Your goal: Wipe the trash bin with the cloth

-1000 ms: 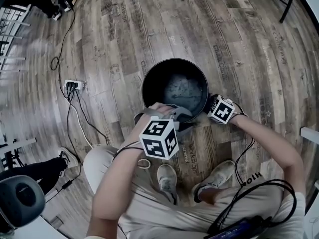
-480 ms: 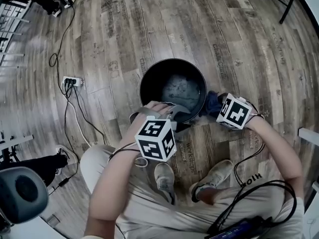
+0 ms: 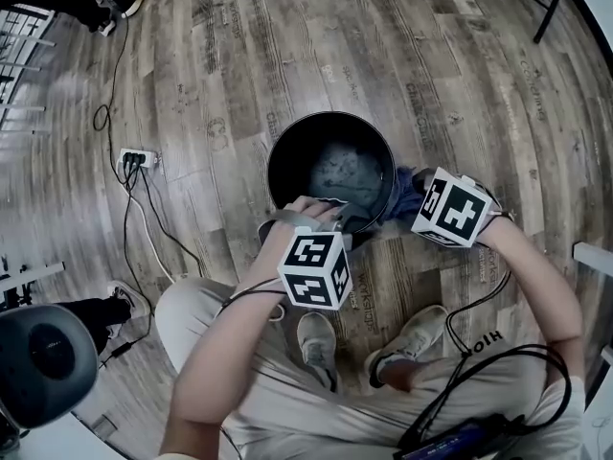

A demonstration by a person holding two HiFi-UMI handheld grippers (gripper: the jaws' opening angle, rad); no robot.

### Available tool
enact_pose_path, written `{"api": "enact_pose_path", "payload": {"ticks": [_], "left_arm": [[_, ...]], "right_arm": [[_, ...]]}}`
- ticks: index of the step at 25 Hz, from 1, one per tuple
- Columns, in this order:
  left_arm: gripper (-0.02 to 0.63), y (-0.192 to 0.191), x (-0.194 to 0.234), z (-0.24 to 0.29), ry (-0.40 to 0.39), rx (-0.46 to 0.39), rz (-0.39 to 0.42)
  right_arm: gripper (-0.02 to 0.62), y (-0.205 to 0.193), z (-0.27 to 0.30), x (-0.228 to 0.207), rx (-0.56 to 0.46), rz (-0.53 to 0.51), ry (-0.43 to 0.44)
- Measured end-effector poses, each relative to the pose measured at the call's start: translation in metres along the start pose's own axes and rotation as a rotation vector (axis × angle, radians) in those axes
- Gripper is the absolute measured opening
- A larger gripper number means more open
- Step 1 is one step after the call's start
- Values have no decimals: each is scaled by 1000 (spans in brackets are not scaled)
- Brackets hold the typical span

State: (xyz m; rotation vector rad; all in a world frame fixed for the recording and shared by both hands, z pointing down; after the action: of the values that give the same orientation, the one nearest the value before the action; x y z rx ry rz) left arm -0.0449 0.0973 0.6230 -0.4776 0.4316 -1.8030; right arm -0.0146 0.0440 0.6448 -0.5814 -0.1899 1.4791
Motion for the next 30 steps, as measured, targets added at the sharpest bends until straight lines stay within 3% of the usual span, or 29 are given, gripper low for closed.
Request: {"api": "enact_pose_path", "payload": {"ticks": [6,12,20,27,30], "left_arm": [[99,-1,-1,2,-18,-27,-15],[95,-5,0,1,-20,-27,-13],[89,-9,0,-2,-7,-28,13],[89,-22,-7,-6,18,42,136],[86,-54,-13,-9,-14,195,157]], "right_arm": [[115,-22,42,-13,67,-48,16],[115,-48,93,-27,47,-5,15],[115,-78,156,-40,93,37,-30],[115,-87,161,-32,60,83,-38],[115,-83,133,-16,64,74,19]]}}
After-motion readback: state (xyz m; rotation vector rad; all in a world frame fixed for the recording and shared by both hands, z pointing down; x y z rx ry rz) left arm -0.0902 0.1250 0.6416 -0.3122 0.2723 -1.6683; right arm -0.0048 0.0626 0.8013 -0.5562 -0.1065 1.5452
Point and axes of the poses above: the fingertips, and each gripper's own axes: z forward along the fingers, x to its left, y out of its top, the point moved 1 cm from there along -z, backward along the fingers, and after that the axes turned 13 degrees about -z, right-handed, at the moved point
